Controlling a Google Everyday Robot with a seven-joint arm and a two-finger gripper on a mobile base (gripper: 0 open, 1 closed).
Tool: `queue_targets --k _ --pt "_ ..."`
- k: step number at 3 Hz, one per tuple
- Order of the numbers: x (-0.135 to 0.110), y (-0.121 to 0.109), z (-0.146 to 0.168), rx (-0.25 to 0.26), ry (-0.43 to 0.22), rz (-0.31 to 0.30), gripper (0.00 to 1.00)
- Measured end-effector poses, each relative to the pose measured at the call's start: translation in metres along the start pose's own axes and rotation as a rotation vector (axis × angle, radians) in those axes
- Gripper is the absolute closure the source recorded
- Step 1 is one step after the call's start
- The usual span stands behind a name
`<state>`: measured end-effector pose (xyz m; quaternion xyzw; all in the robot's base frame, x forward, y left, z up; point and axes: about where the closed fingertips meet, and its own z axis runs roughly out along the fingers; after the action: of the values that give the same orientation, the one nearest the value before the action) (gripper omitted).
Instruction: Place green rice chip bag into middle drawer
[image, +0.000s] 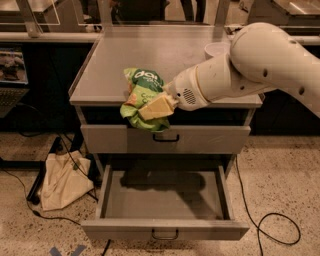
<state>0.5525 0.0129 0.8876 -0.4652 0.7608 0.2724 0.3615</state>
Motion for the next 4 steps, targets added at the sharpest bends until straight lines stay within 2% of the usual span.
queue_targets --k 1,2,3,4 --pt "0.026 0.022 0.002 -0.03 0.012 0.009 1.0" --pt "0.081 0.054 -0.009 -0.018 -0.002 0.043 1.0" --pt "0.119 0.061 -0.023 0.013 -0.015 0.076 1.0" --pt "0.17 0.053 -0.023 0.046 -0.061 0.179 1.0"
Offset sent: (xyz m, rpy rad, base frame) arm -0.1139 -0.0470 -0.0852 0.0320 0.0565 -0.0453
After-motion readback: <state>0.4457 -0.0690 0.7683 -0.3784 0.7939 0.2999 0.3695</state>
